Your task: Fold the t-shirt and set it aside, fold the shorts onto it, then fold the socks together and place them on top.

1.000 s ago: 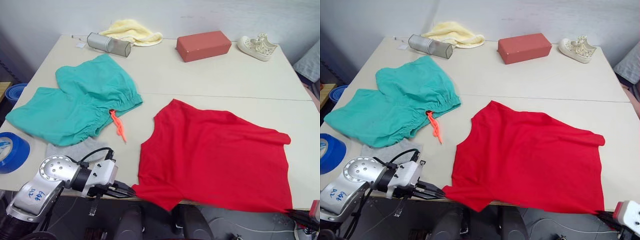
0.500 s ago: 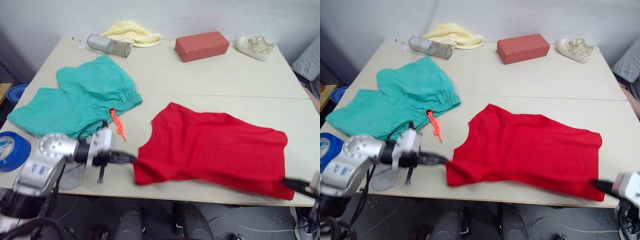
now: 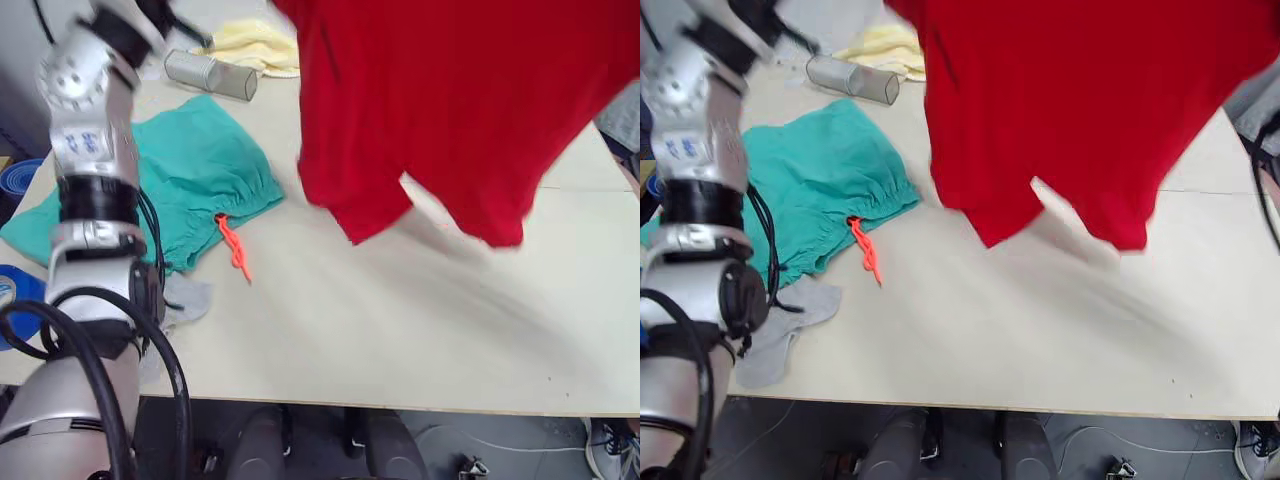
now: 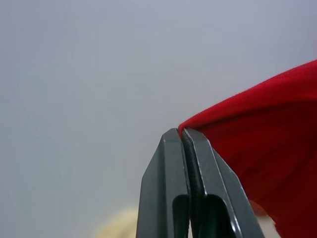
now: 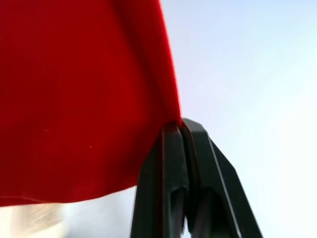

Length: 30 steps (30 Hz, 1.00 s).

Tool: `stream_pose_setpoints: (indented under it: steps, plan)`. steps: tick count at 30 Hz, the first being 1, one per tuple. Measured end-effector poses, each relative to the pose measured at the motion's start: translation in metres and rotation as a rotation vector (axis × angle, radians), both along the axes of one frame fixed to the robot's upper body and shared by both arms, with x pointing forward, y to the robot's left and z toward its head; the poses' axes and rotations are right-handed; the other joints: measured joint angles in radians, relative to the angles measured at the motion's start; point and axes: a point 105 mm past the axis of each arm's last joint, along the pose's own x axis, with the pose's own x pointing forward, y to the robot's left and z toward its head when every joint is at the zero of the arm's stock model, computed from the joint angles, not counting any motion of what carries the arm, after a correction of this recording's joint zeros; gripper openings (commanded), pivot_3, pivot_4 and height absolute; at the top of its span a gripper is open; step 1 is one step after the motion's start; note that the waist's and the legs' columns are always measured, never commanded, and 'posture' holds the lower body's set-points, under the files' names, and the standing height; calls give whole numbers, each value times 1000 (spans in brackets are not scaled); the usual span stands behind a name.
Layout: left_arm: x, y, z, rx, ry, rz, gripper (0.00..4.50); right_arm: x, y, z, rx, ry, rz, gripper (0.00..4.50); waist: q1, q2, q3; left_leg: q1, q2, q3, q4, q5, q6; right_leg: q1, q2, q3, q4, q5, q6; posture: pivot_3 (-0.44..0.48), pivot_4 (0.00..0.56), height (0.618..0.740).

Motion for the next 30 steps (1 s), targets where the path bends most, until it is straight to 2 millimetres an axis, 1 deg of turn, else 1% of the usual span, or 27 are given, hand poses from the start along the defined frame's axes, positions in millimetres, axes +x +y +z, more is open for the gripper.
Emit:
stream_pose_setpoints:
  steps: [1, 2, 4, 6, 7, 8, 9, 11, 12, 13, 14, 15, 17, 18, 19, 20, 21, 22, 24, 25, 26, 27, 28, 29, 30]
  plan:
    - [-9, 1, 14, 3, -74, 8, 0, -3, -1, 12, -2, -58, -9, 29, 1, 0, 0, 0, 1, 5, 0, 0, 0, -1, 0, -1, -1, 0, 0, 0, 150, 740]
    - [-15, 2, 23, 13, -130, 20, 0, -6, -2, 20, -4, -97, -15, 29, 1, 0, 0, -1, 0, 6, 0, 0, 0, -2, 1, -2, 0, 0, 0, 0, 150, 740]
    - [-23, 3, 29, 31, -196, 36, 0, -6, -4, 22, -5, -123, -11, 29, 3, 0, 0, -1, 0, 8, 0, -1, 1, -2, 1, -2, -1, 0, 0, 0, 150, 740]
    - [-25, 4, 22, 83, -216, 55, 0, -1, -7, 11, -7, -85, -3, 29, 2, 0, 0, -1, 0, 9, 1, -2, 3, -1, 2, -1, 0, 1, 1, 0, 150, 740]
    - [-24, 5, 14, 118, -213, 59, 0, 3, -10, 1, -6, -51, 0, 29, 2, 0, 0, 0, 0, 10, 3, -2, 4, 0, 2, -1, 1, 1, 2, 0, 150, 740]
    - [-21, 4, 0, 174, -196, 66, 0, 7, -12, -12, -4, 0, 9, 29, 1, 0, 0, 0, 0, 10, 5, -2, 5, 1, 2, 0, 2, 2, 3, 0, 150, 740]
    - [-18, 3, -17, 229, -174, 71, 0, 11, -15, -28, -4, 65, 19, 29, 0, 0, 0, 1, 1, 11, 8, -2, 6, 2, 2, 1, 2, 2, 4, 0, 150, 740]
    - [-14, 1, -60, 349, -109, 74, 0, 17, -17, -70, -18, 220, 51, 29, -2, 0, 0, 2, 1, 11, 12, -3, 7, 5, 2, 2, 2, 3, 5, 0, 150, 740]
    - [-9, 3, -85, 395, -45, 72, 0, 21, -18, -95, -17, 314, 68, 29, -3, 0, 0, 2, 1, 12, 15, -3, 9, 4, 2, 3, 3, 3, 6, 0, 150, 740]
    - [-10, 2, -109, 429, 6, 63, 0, 22, -19, -123, -3, 426, 94, 29, -4, 0, 0, 1, 1, 12, 15, -2, 10, 4, 1, 4, 3, 5, 7, 0, 150, 740]
    - [-20, 1, -137, 473, 46, 45, 0, 16, -20, -159, 10, 567, 130, 29, -6, 0, 0, 4, 2, 11, 14, -2, 11, 7, 1, 5, 6, 6, 8, 0, 150, 740]
    - [-25, 2, -160, 494, 98, 32, 0, 12, -23, -187, 32, 675, 143, 29, -6, 0, 0, 6, 2, 11, 15, -3, 11, 10, 1, 5, 6, 6, 8, 0, 150, 740]
    - [-59, 4, -234, 588, 290, -30, 0, -15, -26, -265, 83, 975, 181, 29, -10, 0, 0, 13, 3, 9, 11, -6, 12, 13, -3, 12, 3, 6, 8, 0, 150, 740]
    - [-73, 5, -265, 626, 393, -61, 0, -29, -27, -293, 107, 1080, 190, 29, -12, 1, 0, 14, 4, 9, 12, -6, 12, 14, -3, 13, 1, 6, 8, 0, 150, 740]
    - [-85, 6, -285, 644, 465, -83, 0, -37, -27, -306, 120, 1132, 200, 29, -18, 2, 2, 13, 3, 10, 15, -6, 13, 13, -3, 14, 1, 6, 8, 0, 150, 740]
    - [-98, 5, -293, 691, 490, -108, 0, -42, -27, -309, 126, 1150, 205, 29, -24, 3, 3, 16, 3, 10, 15, -6, 14, 14, -4, 15, 1, 8, 8, 0, 150, 740]
    - [-106, 3, -293, 739, 491, -125, 0, -44, -28, -307, 129, 1149, 209, 29, -27, 3, 3, 19, 3, 10, 14, -7, 14, 17, -4, 15, 0, 11, 6, 0, 150, 740]
    - [-115, 1, -289, 782, 472, -141, 0, -46, -29, -302, 124, 1140, 213, 29, -28, 3, 3, 25, 4, 11, 13, -7, 14, 24, -4, 15, -3, 13, 4, 0, 150, 740]
    - [-128, -1, -288, 841, 460, -170, 0, -51, -32, -296, 109, 1142, 209, 29, -29, 5, 2, 41, 6, 10, 4, -11, 12, 40, -3, 17, -13, 12, 0, 0, 150, 740]
    - [-133, 0, -292, 859, 477, -183, 0, -55, -34, -296, 102, 1155, 205, 29, -30, 4, 2, 47, 6, 11, -2, -10, 11, 44, -3, 23, -16, 10, -5, 0, 150, 740]
    - [-138, 2, -298, 883, 505, -201, 0, -60, -36, -298, 106, 1174, 199, 29, -28, 5, 2, 50, 7, 11, -5, -9, 10, 46, -3, 23, -18, 8, -9, 0, 150, 740]
    - [-142, 3, -303, 900, 528, -220, 0, -63, -37, -301, 109, 1192, 199, 29, -26, 5, 2, 50, 9, 11, -5, -9, 9, 46, -1, 23, -17, 3, -18, 0, 150, 740]
    - [-144, 2, -305, 907, 546, -241, 0, -67, -37, -304, 113, 1213, 200, 29, -24, 5, 2, 49, 9, 11, -5, -9, 8, 45, -1, 23, -16, 2, -19, 0, 150, 740]
    - [-147, 1, -308, 909, 570, -276, 0, -71, -39, -305, 127, 1226, 199, 29, -23, 5, 2, 48, 9, 12, -4, -10, 7, 42, -1, 24, -12, 4, -16, 0, 150, 740]
    - [-149, 0, -310, 908, 591, -306, 0, -72, -40, -302, 144, 1226, 200, 29, -23, 5, 1, 47, 9, 13, -4, -8, 9, 40, -1, 25, -10, 10, -5, 0, 150, 740]
